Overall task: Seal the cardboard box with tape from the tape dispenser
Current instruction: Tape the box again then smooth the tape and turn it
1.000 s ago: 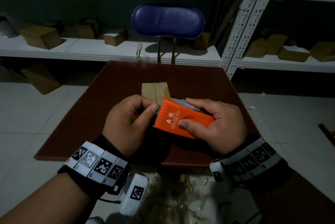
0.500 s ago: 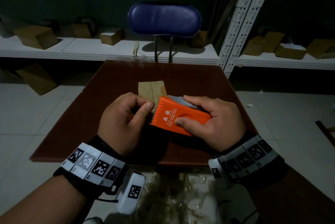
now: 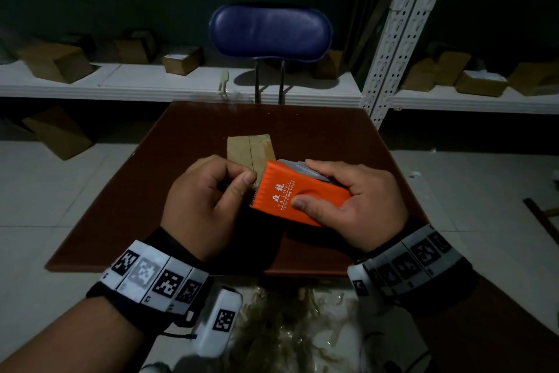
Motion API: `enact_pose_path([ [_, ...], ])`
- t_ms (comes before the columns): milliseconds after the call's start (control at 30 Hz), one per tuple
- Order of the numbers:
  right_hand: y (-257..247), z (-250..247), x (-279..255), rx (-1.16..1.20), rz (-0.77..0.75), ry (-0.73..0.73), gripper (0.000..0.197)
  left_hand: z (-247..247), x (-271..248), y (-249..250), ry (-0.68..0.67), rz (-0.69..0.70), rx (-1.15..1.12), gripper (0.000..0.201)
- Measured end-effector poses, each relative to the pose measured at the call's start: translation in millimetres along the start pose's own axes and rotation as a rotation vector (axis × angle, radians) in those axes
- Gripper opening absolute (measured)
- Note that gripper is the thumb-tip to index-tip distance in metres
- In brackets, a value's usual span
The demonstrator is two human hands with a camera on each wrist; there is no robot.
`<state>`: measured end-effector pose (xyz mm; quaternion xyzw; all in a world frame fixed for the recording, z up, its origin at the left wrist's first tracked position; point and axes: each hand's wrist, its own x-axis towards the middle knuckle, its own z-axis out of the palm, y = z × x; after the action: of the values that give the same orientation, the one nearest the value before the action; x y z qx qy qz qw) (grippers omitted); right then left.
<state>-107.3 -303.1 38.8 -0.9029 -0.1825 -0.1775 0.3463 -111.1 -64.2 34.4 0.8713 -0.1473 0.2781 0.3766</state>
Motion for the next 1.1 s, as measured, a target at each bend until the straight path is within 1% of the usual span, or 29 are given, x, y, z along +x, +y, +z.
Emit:
enact_pose_path([
  [133,1.0,2.2,0.0,0.035,0.007,0.012,0.066,-1.5,0.6,2.8,0.006,0.057,0.069,0.024],
  [433,2.7,4.9,1.3,0.058,0.023,-0.011,0.064,-3.9,-0.8,7.0,-0.010,0.055,0.118,0.025],
  [533,3.6,4.8,1.3,0.077,0.038,-0.024,0.066,-4.7,-1.6,9.9,-0.017,0.049,0.122,0.022],
  [633,4.8,5.0,1.5,0.097,0.050,-0.049,0.068,-4.2,-2.5,10.1,-0.025,0.019,0.117,0.014],
  [733,6.6,4.5,0.4,0.078,0.034,-0.068,0.068,-3.0,-1.7,5.5,-0.018,-0.082,0.045,0.013],
  [833,9.6,3.3,0.1,0.071,0.038,-0.058,0.067,-6.2,1.1,0.1,0.012,-0.163,0.038,0.012],
  [933,11.8,0.2,-0.6,0.085,0.052,-0.028,0.066,-11.2,2.9,-1.3,0.036,-0.182,0.038,0.012],
  [1100,11.5,-2.7,-0.9,0.063,0.055,-0.048,0.064,-9.2,2.0,-3.0,0.020,-0.199,0.032,0.012],
])
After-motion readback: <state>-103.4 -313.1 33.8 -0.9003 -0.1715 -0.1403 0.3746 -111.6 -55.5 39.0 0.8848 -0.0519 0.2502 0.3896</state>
